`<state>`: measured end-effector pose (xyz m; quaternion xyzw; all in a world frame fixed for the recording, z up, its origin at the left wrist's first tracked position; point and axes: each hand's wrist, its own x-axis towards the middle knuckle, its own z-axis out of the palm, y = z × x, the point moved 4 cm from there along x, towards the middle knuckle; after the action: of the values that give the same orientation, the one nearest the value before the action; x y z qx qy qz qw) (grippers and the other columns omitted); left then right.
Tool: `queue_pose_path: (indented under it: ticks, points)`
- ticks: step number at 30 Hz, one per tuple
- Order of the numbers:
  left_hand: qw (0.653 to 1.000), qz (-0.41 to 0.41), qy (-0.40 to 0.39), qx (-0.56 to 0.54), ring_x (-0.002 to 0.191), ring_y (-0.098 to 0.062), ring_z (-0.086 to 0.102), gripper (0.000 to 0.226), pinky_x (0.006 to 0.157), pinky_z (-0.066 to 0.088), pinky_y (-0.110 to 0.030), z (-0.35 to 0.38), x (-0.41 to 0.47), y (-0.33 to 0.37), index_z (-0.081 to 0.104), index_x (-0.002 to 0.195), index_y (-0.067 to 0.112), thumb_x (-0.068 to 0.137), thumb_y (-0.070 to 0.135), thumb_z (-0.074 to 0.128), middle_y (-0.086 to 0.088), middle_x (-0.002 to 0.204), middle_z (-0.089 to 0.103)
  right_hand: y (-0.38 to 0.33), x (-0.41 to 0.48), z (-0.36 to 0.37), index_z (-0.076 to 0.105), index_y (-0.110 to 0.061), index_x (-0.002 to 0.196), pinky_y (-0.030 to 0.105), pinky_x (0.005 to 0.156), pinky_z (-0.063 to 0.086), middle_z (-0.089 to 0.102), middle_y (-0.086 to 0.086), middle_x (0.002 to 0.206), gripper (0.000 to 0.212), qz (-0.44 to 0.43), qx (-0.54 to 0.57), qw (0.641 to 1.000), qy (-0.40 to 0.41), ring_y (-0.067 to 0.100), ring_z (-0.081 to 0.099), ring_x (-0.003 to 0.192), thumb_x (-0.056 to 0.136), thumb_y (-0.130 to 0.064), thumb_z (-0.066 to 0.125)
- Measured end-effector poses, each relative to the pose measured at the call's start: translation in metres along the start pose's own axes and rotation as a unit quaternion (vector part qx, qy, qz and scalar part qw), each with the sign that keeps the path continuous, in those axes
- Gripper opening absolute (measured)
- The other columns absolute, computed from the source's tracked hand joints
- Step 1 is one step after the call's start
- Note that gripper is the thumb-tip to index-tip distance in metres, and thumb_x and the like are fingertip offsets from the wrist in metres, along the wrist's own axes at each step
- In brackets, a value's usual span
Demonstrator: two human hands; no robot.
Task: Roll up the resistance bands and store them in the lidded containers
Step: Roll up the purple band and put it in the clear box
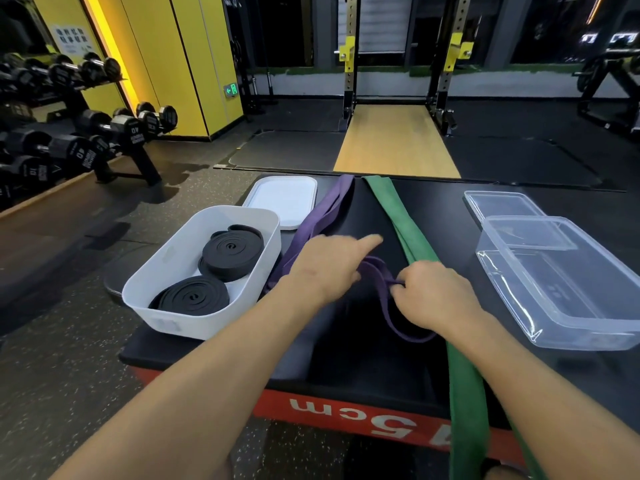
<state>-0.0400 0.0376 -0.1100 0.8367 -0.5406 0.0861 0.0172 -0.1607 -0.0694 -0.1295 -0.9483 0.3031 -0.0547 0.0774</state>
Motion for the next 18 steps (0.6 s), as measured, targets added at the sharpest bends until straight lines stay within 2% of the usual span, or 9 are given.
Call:
queue_pose_path:
  ticks: [2,4,6,9,11,12,15,16,18]
  points:
    - [0.998,-0.003,0.056,0.042,0.117,-0.028,0.058,0.055,0.088,0.041,-0.041,-0.006,0.012,0.006,0.047,0.143,0.026,0.093,0.024,0.068,-0.002,0.125,0.064,-0.003,-0.003,0.002,0.059,-0.016,0.076,0.034,0.072,0.045,0.054,0.003,0.086,0.032,0.017,0.019,1.000,-0.001,0.033,0.053,0.083,0.094,-0.042,0.051]
    - [0.993,-0.021,0.097,0.057,0.117,-0.028,0.054,0.048,0.092,0.038,-0.042,-0.005,0.017,0.008,0.058,0.126,0.022,0.082,0.026,0.077,-0.003,0.125,0.058,-0.005,-0.005,0.006,0.061,-0.017,0.077,0.033,0.071,0.044,0.059,0.005,0.090,0.035,0.025,0.021,0.999,0.014,0.033,0.057,0.086,0.094,-0.045,0.051]
    - [0.987,-0.050,0.144,0.049,0.105,-0.029,0.051,0.045,0.085,0.038,-0.042,-0.005,0.013,0.010,0.059,0.109,0.018,0.072,0.027,0.083,-0.006,0.115,0.054,-0.003,-0.008,0.008,0.066,-0.016,0.081,0.034,0.070,0.042,0.065,0.007,0.091,0.038,0.039,0.017,0.999,0.022,0.033,0.057,0.083,0.096,-0.047,0.050]
    - [0.987,-0.069,0.141,0.022,0.097,-0.029,0.056,0.025,0.077,0.038,-0.041,0.004,0.000,0.018,0.056,0.100,0.023,0.083,0.023,0.074,-0.003,0.103,0.058,-0.002,-0.011,0.007,0.067,-0.018,0.087,0.034,0.069,0.041,0.067,0.008,0.092,0.042,0.063,0.016,0.998,0.020,0.035,0.062,0.087,0.100,-0.054,0.049]
    - [0.985,-0.104,0.071,-0.119,0.096,-0.030,0.062,0.010,0.075,0.045,-0.038,0.022,-0.009,0.018,0.053,0.095,0.025,0.091,0.018,0.060,0.000,0.098,0.060,-0.005,-0.014,0.008,0.066,-0.019,0.094,0.034,0.071,0.041,0.068,0.008,0.101,0.032,0.067,0.024,0.997,0.011,0.035,0.064,0.094,0.100,-0.046,0.050]
    - [0.970,-0.133,0.036,-0.201,0.096,-0.031,0.063,0.006,0.077,0.050,-0.040,0.030,-0.015,0.019,0.054,0.096,0.024,0.093,0.019,0.056,0.001,0.098,0.064,-0.008,-0.016,0.010,0.063,-0.019,0.095,0.034,0.072,0.040,0.068,0.009,0.104,0.025,0.065,0.030,0.997,0.005,0.035,0.064,0.098,0.099,-0.040,0.050]
    - [0.897,-0.216,0.033,-0.385,0.101,-0.023,0.065,0.021,0.089,0.053,-0.040,0.037,-0.029,0.018,0.068,0.107,0.026,0.097,0.031,0.050,0.007,0.105,0.073,-0.019,-0.020,0.010,0.054,-0.023,0.093,0.034,0.073,0.038,0.068,0.008,0.108,0.011,0.058,0.046,0.997,-0.004,0.034,0.064,0.103,0.096,-0.032,0.050]
    - [0.877,-0.231,0.038,-0.420,0.100,-0.018,0.065,0.022,0.090,0.053,-0.037,0.035,-0.033,0.017,0.069,0.107,0.027,0.097,0.039,0.053,0.011,0.103,0.072,-0.021,-0.020,0.009,0.057,-0.022,0.096,0.034,0.074,0.039,0.068,0.008,0.109,0.012,0.058,0.043,0.997,0.000,0.034,0.064,0.104,0.095,-0.032,0.050]
    - [0.885,-0.213,0.037,-0.413,0.100,-0.011,0.066,0.028,0.087,0.052,-0.030,0.027,-0.038,0.017,0.069,0.114,0.029,0.094,0.048,0.066,0.016,0.100,0.069,-0.024,-0.019,0.007,0.063,-0.020,0.104,0.035,0.074,0.039,0.068,0.008,0.110,0.020,0.060,0.030,0.998,0.012,0.035,0.064,0.106,0.096,-0.033,0.050]
